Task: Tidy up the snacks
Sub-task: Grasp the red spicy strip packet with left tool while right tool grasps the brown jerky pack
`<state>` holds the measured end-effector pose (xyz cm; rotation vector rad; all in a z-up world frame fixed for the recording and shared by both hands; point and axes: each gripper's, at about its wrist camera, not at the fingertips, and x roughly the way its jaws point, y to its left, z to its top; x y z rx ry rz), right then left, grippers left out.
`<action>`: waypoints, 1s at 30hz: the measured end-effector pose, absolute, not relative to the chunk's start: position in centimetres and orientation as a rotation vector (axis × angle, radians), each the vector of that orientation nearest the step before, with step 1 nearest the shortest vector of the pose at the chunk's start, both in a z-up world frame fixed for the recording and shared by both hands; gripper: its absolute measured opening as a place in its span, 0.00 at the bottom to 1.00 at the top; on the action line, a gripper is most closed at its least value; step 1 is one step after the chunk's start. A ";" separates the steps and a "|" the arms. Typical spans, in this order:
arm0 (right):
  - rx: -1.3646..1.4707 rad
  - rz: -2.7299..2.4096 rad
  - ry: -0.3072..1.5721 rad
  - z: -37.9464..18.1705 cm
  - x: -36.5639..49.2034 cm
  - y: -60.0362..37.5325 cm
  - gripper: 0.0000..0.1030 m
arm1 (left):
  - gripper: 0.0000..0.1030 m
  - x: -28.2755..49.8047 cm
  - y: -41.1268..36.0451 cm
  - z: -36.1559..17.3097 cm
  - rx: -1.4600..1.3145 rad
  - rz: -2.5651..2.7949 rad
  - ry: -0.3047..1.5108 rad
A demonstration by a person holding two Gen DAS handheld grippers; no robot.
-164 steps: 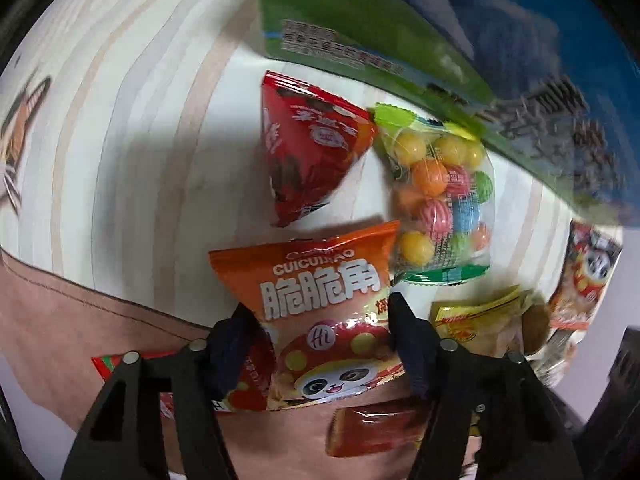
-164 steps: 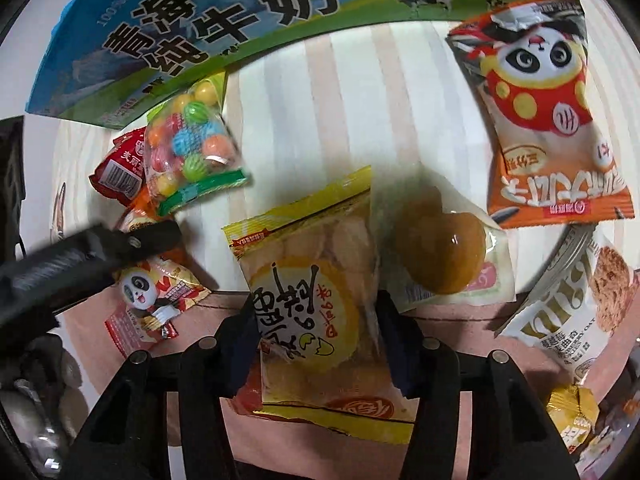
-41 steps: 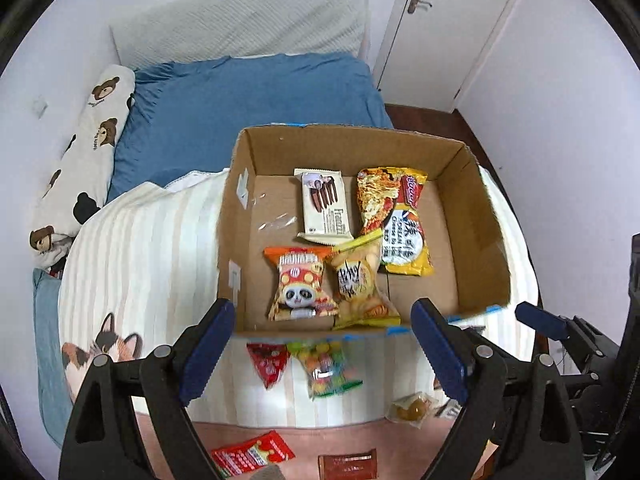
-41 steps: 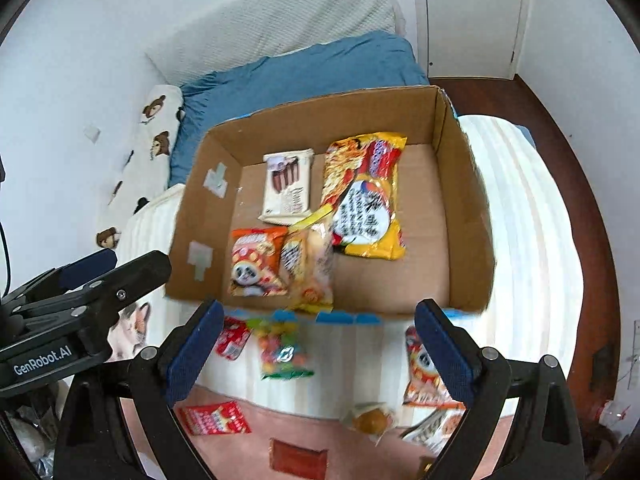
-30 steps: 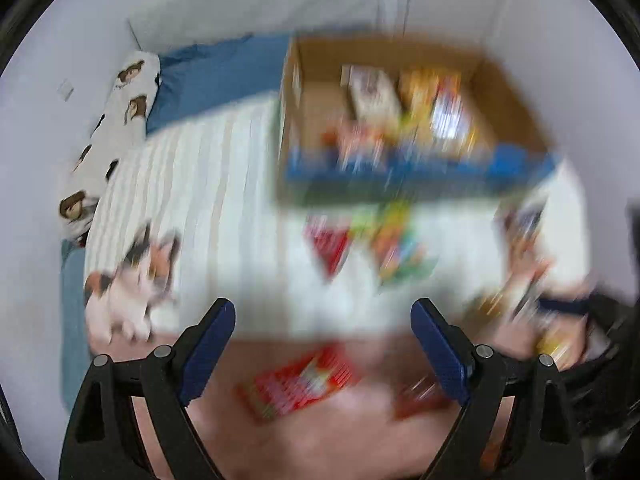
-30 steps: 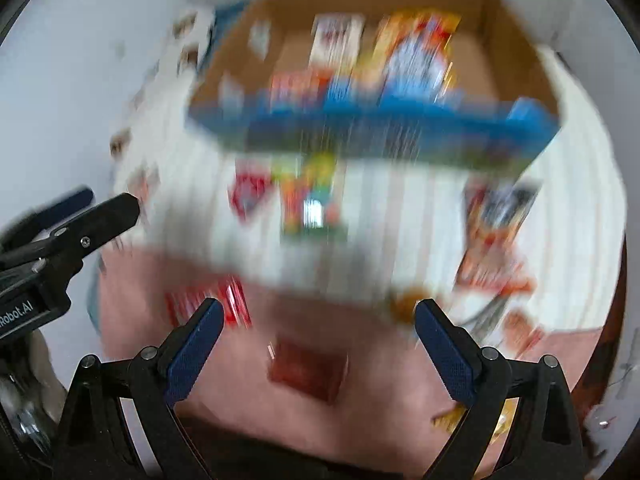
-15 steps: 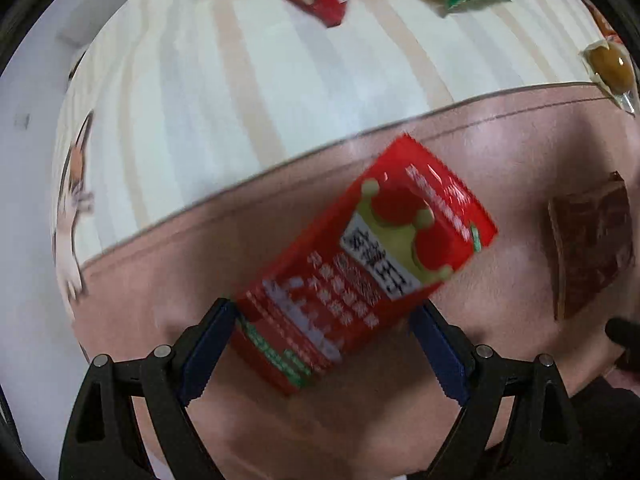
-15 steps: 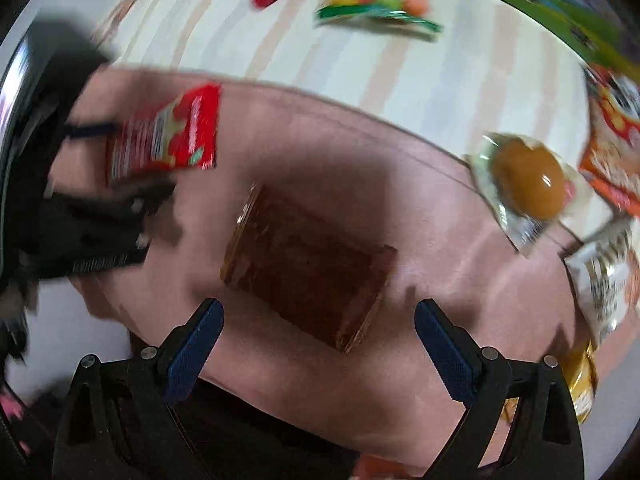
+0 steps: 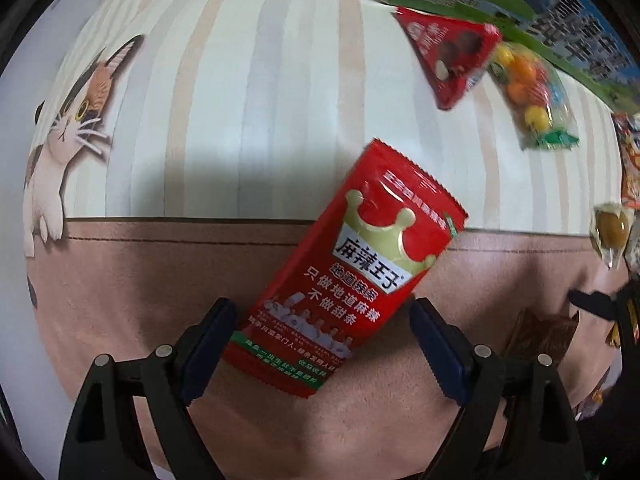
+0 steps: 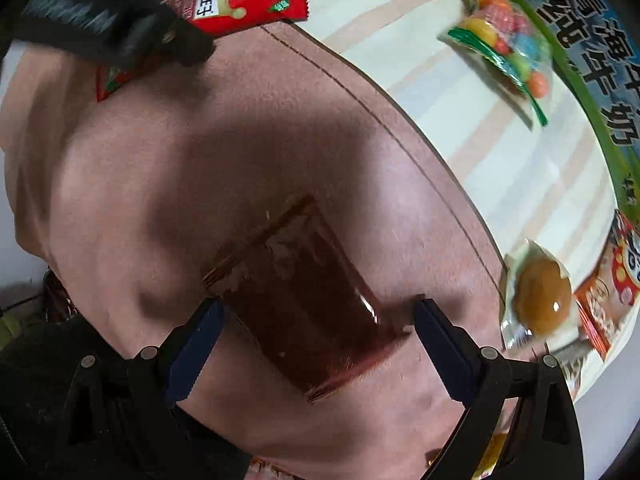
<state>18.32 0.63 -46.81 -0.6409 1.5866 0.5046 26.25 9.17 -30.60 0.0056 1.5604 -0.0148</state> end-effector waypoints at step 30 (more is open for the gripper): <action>0.127 0.080 1.524 -44.7 21.1 -8.3 0.59 | 0.63 27.1 10.9 -29.2 -0.229 0.070 1.554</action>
